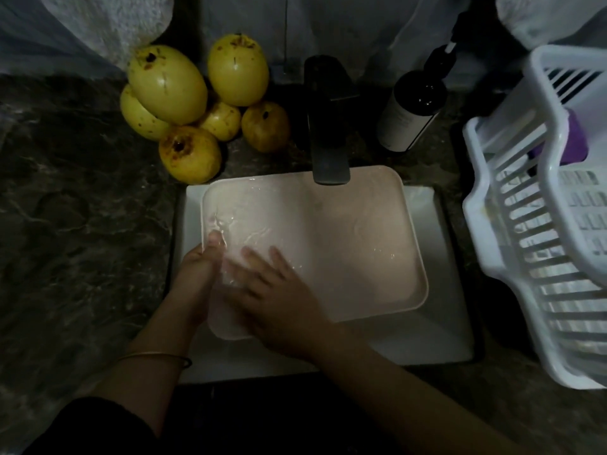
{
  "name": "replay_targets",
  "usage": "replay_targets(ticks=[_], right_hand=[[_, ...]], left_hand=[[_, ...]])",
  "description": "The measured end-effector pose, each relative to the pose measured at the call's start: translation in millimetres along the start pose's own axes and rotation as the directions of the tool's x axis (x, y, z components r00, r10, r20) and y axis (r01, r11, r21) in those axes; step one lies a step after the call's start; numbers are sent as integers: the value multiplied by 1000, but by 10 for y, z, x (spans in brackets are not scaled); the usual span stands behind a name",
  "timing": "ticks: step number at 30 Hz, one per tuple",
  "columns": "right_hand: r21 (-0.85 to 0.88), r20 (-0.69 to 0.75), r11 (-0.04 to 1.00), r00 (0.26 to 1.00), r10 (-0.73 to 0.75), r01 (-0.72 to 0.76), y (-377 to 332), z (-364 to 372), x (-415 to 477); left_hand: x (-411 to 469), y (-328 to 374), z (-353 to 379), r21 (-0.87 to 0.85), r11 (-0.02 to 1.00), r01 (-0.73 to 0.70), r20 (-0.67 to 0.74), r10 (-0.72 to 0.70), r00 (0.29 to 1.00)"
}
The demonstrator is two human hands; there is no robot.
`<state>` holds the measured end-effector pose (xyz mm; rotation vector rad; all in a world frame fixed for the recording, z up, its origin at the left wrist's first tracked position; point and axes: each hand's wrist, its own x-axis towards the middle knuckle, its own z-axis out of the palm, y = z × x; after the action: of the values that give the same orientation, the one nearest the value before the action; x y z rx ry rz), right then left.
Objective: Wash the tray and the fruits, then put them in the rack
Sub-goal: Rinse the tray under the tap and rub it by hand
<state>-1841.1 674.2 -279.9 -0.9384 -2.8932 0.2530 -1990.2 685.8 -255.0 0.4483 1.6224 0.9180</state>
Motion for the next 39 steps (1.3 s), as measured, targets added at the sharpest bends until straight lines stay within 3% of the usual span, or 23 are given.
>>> replay_targets(ticks=[3, 6, 12, 16, 18, 23, 26, 29, 39], right_hand=[[22, -27, 994, 994, -102, 103, 15, 20, -118], [-48, -2, 997, 998, -58, 58, 204, 65, -311], [-61, -26, 976, 978, 206, -207, 559, 148, -692], [-11, -9, 856, 856, 517, -517, 805, 66, -902], [74, 33, 807, 810, 586, -586, 904, 26, -987], [32, 79, 874, 873, 482, -485, 880, -44, -915], [26, -14, 931, 931, 366, -365, 669, -50, -676], [84, -62, 942, 942, 331, -326, 437, -16, -384], [137, -14, 963, 971, 238, -234, 1, -59, 147]], left_hand=[[5, 32, -12, 26, 999, -33, 17, 33, 999], [16, 46, -13, 44, 996, -71, 3, 71, 997], [36, 81, 7, 33, 996, -82, -27, 83, 996], [50, 94, -38, 73, 992, -100, -71, 105, 992], [45, 118, -34, 108, 987, -117, -76, 126, 989], [38, 186, -20, 116, 986, -120, -78, 129, 989], [60, 201, -29, 117, 986, -116, -59, 124, 991], [57, 211, -11, 100, 989, -110, -66, 117, 991], [-21, 178, 79, 102, 985, -138, 13, 138, 990]])
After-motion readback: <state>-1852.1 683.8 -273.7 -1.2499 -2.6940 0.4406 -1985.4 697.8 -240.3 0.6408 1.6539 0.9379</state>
